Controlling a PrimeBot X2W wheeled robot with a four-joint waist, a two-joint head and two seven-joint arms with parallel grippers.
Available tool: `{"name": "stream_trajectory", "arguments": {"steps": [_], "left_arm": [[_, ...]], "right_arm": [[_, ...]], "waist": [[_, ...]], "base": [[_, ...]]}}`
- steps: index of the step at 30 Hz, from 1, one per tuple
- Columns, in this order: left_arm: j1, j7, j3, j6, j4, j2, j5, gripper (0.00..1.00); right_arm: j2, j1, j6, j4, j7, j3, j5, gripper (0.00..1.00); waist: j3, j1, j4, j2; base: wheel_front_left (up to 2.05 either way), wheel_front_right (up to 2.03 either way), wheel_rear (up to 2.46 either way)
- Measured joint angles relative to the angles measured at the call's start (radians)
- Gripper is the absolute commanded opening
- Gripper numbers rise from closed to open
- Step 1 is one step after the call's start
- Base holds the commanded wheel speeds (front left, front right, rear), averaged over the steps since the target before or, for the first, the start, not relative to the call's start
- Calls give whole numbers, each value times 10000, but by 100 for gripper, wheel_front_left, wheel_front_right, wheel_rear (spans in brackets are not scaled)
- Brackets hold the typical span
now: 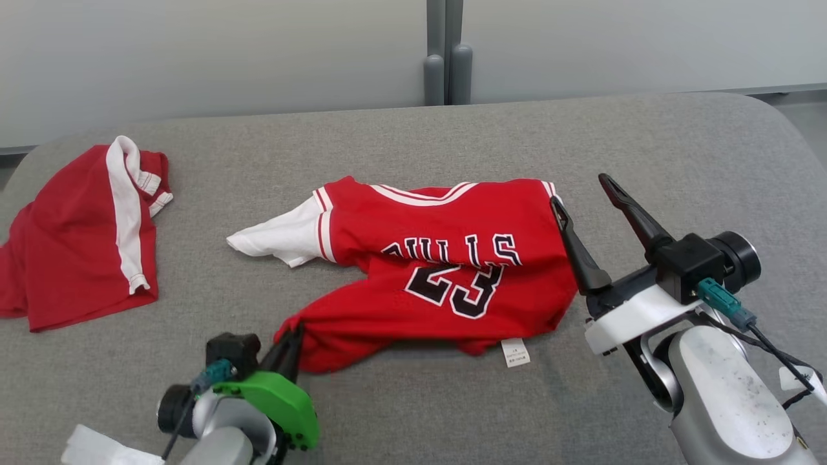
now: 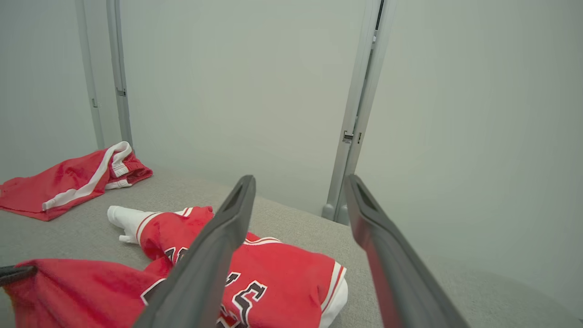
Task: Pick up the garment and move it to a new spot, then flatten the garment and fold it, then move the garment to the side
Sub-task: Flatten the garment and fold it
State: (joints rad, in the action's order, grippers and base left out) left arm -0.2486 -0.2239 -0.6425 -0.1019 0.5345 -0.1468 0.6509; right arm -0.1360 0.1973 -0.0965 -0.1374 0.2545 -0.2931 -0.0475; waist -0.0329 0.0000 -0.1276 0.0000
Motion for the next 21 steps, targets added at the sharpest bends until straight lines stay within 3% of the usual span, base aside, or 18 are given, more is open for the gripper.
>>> {"name": "stream_trajectory", "arguments": {"steps": [5, 14, 21], "left_arm": [[-939, -190, 537, -132, -562, -343, -591, 0], [-3356, -192, 686, -142, -1156, -378, -1847, 0], [-5470, -240, 324, -144, -1342, 288, -2809, 0]], "right_arm": [[146, 176, 0, -2, 0, -42, -42, 100], [401, 175, -2, -215, 0, -159, -159, 100], [439, 182, -2, -284, 0, -259, -159, 100]], "waist": [[-34, 0, -180, 0], [-89, 0, 169, 0], [-159, 0, 882, 0]], "base": [[0, 0, 0], [0, 0, 0], [0, 0, 0]]}}
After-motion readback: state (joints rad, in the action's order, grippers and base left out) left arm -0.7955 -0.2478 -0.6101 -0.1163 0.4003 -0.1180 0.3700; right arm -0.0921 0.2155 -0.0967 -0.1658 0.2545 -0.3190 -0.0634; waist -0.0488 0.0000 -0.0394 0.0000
